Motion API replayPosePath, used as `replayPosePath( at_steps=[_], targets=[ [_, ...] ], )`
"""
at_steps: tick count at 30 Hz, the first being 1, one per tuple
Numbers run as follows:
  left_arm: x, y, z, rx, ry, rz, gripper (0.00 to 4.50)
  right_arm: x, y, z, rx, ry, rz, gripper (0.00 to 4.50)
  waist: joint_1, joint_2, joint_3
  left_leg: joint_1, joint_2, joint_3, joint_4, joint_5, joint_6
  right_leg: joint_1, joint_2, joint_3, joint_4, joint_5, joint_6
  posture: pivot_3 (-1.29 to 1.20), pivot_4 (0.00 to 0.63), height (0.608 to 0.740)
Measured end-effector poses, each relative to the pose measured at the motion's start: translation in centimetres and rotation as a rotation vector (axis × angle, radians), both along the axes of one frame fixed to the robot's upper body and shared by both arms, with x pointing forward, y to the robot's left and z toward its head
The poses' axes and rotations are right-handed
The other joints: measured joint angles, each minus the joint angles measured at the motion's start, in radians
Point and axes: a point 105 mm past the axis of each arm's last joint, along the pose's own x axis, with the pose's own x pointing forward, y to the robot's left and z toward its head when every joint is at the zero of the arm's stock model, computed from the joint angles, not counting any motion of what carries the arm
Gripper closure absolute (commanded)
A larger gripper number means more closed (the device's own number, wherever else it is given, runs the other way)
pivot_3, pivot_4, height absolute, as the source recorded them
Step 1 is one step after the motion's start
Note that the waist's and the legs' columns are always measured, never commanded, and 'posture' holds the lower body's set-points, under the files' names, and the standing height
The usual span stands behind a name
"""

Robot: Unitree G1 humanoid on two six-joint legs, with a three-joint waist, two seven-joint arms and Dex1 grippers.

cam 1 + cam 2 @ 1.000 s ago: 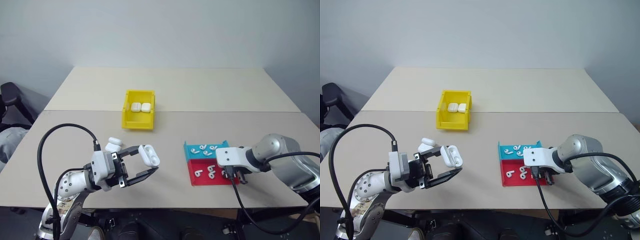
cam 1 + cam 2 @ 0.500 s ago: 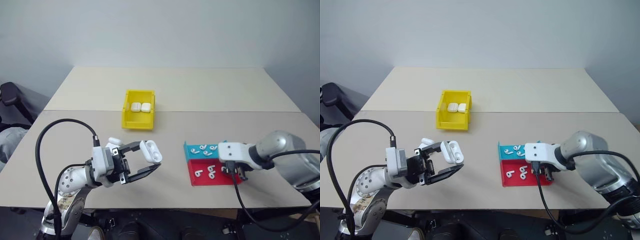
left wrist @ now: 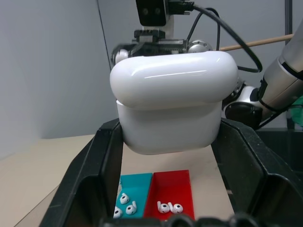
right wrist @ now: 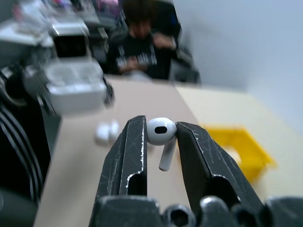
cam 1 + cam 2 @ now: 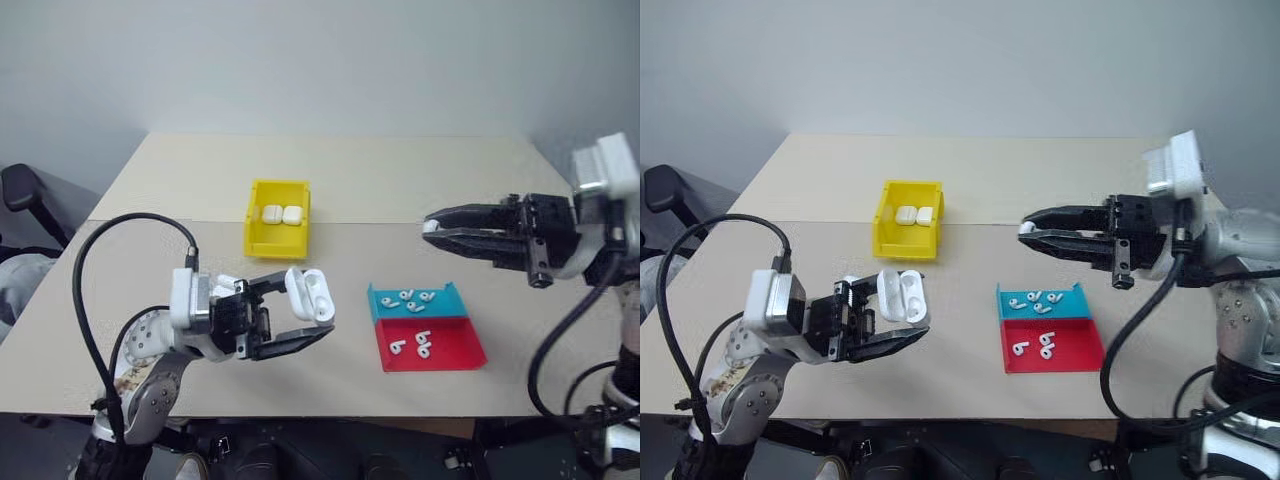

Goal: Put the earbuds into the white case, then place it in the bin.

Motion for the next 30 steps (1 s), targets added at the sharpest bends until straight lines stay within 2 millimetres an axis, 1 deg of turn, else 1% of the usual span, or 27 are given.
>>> replayPosePath(
  at_steps=[2, 6, 12, 21, 27, 30],
  targets=[
    [-0.2, 0.0, -0.1, 0.015, 0.007, -0.03, 1.77, -0.5, 0.8, 0.3, 0.072, -0.024, 0.068, 3.35, 0.0, 0.0, 0.0, 0.0, 0.0, 0.0, 0.0, 0.0, 0.0, 0.0, 0.0, 0.0, 0.0, 0.0, 0.0, 0.0, 0.15, 0.74],
    [-0.3, -0.1, 0.2, 0.043, -0.009, -0.057, 1.77, -1.1, 2.2, 0.6, 0.134, -0.065, 0.175, 3.35, 0.0, 0.0, 0.0, 0.0, 0.0, 0.0, 0.0, 0.0, 0.0, 0.0, 0.0, 0.0, 0.0, 0.0, 0.0, 0.0, 0.15, 0.74],
    [-0.2, -0.5, 0.3, 0.08, -0.013, -0.081, 1.77, -0.8, 4.7, -0.2, 0.192, -0.064, 0.294, 3.35, 0.0, 0.0, 0.0, 0.0, 0.0, 0.0, 0.0, 0.0, 0.0, -0.001, 0.0, 0.0, 0.0, 0.0, 0.0, 0.0, 0.15, 0.74],
    [0.0, -0.5, 0.0, 0.107, 0.006, -0.072, 1.77, -1.0, 7.2, -1.7, 0.158, -0.107, 0.371, 3.35, 0.0, 0.0, 0.0, 0.0, 0.0, 0.0, 0.0, 0.0, 0.0, -0.001, 0.0, 0.0, 0.0, 0.0, 0.0, 0.0, 0.15, 0.74],
    [0.1, -0.5, -0.2, 0.118, 0.005, -0.062, 1.77, -1.2, 8.3, -3.0, 0.123, -0.106, 0.4, 3.35, 0.0, 0.0, 0.0, 0.0, 0.0, 0.0, 0.0, 0.0, 0.0, -0.001, 0.0, 0.0, 0.0, 0.0, 0.0, 0.0, 0.15, 0.74],
    [0.1, -0.5, -0.2, 0.119, 0.004, -0.062, 1.77, -1.1, 8.4, -3.3, 0.116, -0.108, 0.399, 3.35, 0.0, 0.0, 0.0, 0.0, 0.0, 0.0, 0.0, 0.0, 0.0, -0.001, 0.0, 0.0, 0.0, 0.0, 0.0, 0.0, 0.15, 0.74]
  ],
)
